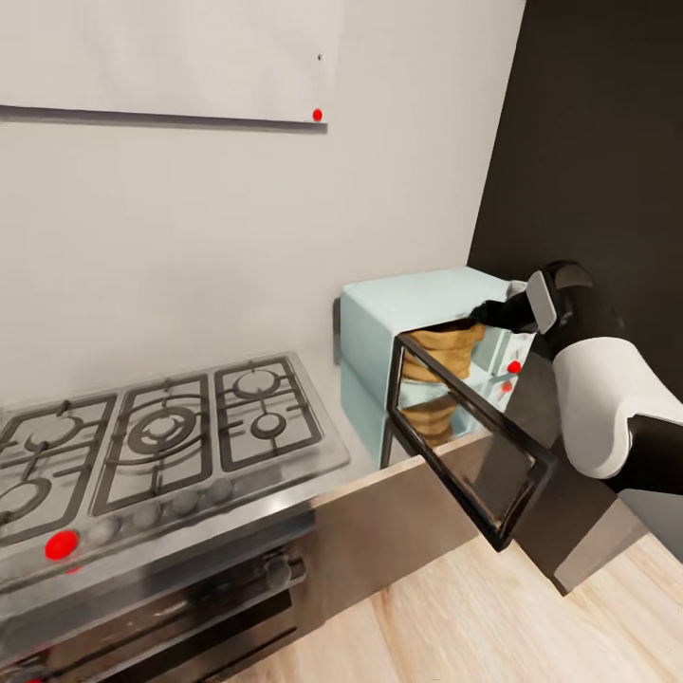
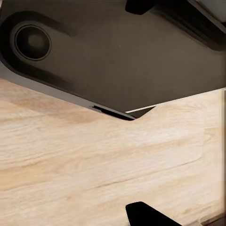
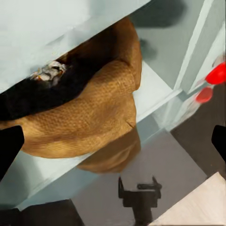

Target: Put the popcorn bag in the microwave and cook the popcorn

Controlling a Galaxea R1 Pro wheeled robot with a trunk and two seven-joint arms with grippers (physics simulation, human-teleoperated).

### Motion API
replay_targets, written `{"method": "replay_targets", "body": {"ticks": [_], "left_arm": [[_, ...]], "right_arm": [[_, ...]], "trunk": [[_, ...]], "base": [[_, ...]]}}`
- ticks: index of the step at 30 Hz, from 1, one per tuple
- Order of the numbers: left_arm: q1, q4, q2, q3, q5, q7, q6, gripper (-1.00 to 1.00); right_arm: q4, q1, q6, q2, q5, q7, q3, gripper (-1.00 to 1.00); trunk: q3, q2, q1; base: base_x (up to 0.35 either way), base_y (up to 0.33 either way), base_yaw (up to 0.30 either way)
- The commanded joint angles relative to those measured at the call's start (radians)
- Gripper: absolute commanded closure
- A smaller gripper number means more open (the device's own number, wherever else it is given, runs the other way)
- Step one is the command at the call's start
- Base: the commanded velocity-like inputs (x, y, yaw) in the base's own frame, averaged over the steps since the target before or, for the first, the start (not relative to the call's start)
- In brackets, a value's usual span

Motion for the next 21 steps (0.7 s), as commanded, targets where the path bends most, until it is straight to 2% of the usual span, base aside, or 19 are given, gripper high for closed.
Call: {"method": "replay_targets", "body": {"ticks": [1,8,16,21], "left_arm": [[0.0,-0.001,0.0,-0.001,0.004,0.002,-0.002,-1.0],[0.0,-0.001,0.001,0.002,0.006,0.002,-0.002,-1.0],[0.0,-0.001,0.001,0.004,0.004,0.002,-0.002,-1.0],[0.0,-0.001,0.002,0.004,0.006,0.002,-0.002,-1.0]], "right_arm": [[-0.001,-0.001,0.004,0.0,0.008,0.0,-0.003,-1.0],[0.003,-0.001,0.004,-0.005,0.012,-0.001,-0.003,-1.0],[0.002,0.023,0.004,-0.057,0.012,0.004,-0.001,-1.0],[0.002,0.036,0.004,-0.064,0.012,0.005,-0.001,-1.0]], "trunk": [[-0.001,-0.001,-0.001],[-0.001,-0.001,-0.001],[-0.001,-0.001,-0.001],[-0.001,-0.001,-0.001]], "base": [[-0.288,0.0,0.0],[-0.22,0.0,0.0],[-0.043,0.0,0.0],[0.0,0.0,0.0]]}}
